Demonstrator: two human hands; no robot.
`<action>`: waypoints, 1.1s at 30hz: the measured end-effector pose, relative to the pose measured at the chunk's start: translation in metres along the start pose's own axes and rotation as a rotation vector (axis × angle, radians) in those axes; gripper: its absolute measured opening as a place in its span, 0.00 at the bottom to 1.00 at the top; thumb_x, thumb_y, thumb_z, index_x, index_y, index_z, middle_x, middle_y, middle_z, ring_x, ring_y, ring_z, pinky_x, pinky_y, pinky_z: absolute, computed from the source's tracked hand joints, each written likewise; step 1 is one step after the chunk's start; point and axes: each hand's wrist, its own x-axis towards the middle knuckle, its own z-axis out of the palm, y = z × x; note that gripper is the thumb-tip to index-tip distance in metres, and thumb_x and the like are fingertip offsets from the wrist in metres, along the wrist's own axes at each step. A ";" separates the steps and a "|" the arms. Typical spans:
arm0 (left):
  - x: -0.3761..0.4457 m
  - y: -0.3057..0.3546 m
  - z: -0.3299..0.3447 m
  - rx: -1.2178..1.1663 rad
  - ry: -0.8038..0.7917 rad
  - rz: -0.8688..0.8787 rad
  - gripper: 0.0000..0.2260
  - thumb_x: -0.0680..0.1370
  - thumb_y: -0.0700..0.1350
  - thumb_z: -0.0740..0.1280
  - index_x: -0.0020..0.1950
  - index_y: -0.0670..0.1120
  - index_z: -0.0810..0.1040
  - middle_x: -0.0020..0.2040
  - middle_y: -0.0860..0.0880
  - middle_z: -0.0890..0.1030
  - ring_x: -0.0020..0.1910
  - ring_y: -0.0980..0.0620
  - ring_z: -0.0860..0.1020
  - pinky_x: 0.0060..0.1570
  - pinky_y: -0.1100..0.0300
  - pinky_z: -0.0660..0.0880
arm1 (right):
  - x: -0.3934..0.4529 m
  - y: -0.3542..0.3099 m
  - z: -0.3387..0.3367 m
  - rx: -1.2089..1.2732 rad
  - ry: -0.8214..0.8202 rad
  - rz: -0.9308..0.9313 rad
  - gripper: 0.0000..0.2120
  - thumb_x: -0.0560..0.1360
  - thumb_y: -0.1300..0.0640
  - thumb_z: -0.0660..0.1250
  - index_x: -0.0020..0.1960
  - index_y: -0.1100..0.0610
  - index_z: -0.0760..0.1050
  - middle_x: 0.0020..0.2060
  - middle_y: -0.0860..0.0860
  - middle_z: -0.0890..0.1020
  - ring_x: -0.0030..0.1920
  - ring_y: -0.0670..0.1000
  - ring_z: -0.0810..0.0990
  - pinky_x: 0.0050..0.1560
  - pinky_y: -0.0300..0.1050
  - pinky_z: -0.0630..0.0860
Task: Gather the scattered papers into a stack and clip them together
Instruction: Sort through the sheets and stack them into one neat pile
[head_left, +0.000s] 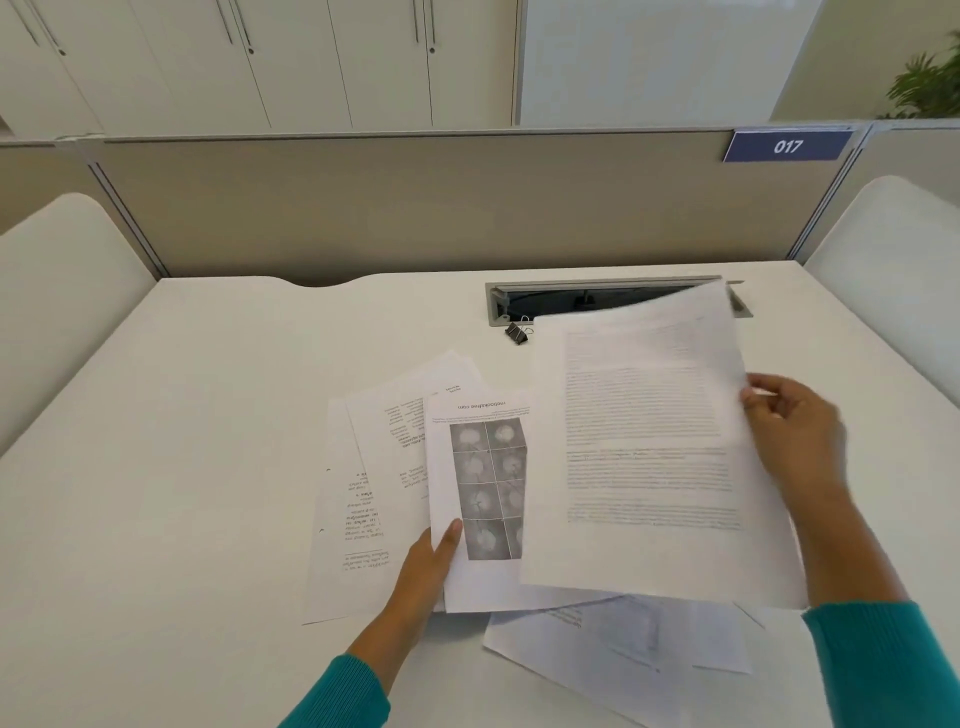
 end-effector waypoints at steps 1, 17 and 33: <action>0.000 0.001 0.000 -0.005 -0.003 0.003 0.14 0.79 0.54 0.57 0.65 0.54 0.64 0.54 0.55 0.69 0.55 0.51 0.73 0.60 0.55 0.67 | 0.000 0.009 0.010 0.001 -0.073 0.042 0.11 0.74 0.58 0.64 0.56 0.54 0.79 0.43 0.55 0.82 0.42 0.50 0.77 0.35 0.35 0.71; 0.004 -0.008 -0.004 -0.091 -0.093 0.011 0.08 0.77 0.57 0.58 0.55 0.60 0.67 0.49 0.62 0.75 0.45 0.62 0.75 0.47 0.61 0.74 | -0.052 0.030 0.104 0.067 -0.588 0.054 0.22 0.76 0.59 0.64 0.69 0.54 0.67 0.64 0.49 0.76 0.51 0.46 0.78 0.53 0.39 0.72; 0.012 0.013 -0.023 -0.260 -0.189 0.124 0.17 0.73 0.50 0.66 0.63 0.54 0.72 0.56 0.50 0.82 0.53 0.48 0.81 0.49 0.49 0.80 | -0.054 0.032 0.099 0.150 -0.644 0.325 0.21 0.77 0.64 0.59 0.70 0.58 0.64 0.65 0.56 0.73 0.60 0.53 0.75 0.63 0.51 0.73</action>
